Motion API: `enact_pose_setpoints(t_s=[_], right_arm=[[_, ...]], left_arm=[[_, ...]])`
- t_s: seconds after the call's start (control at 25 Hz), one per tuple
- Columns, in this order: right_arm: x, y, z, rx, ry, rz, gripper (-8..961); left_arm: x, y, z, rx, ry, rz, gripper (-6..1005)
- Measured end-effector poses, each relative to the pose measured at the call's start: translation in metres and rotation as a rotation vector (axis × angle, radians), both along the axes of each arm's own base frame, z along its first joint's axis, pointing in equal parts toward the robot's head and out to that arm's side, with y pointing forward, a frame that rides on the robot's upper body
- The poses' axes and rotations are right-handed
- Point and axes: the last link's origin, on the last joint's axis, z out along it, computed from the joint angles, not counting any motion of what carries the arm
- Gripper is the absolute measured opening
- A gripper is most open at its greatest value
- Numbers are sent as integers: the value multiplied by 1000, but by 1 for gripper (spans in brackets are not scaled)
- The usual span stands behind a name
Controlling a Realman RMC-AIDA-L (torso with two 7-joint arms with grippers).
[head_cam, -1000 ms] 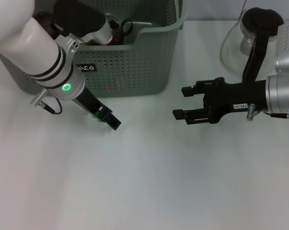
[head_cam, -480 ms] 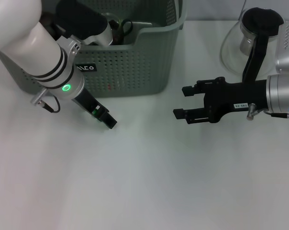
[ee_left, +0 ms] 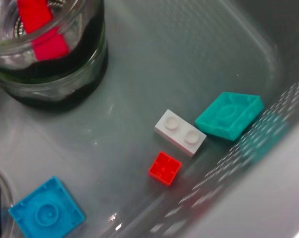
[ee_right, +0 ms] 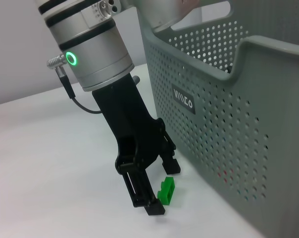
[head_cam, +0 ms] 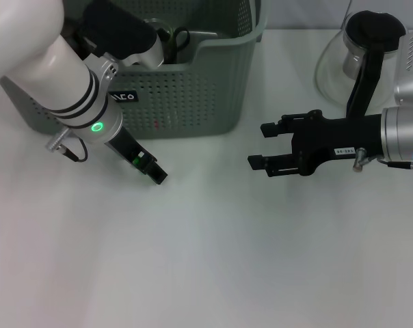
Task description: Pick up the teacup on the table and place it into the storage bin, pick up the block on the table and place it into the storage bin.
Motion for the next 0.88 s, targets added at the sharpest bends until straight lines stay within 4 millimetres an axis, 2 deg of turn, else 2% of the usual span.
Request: enact_pose_setpoints(t_s=[0.32, 0.52, 0.64, 0.88], right_arm=[[1, -1, 0, -3, 2, -3, 765], [2, -2, 0, -5, 3, -5, 765], [2, -3, -1, -6, 4, -6, 765], [2, -3, 0, -6, 5, -7, 765]], left_arm=[[4, -1, -5, -17, 25, -29, 837], [6, 0, -5, -14, 26, -38, 663], [6, 0, -5, -19, 28, -37, 418], [11, -3, -1, -26, 21, -44, 407]])
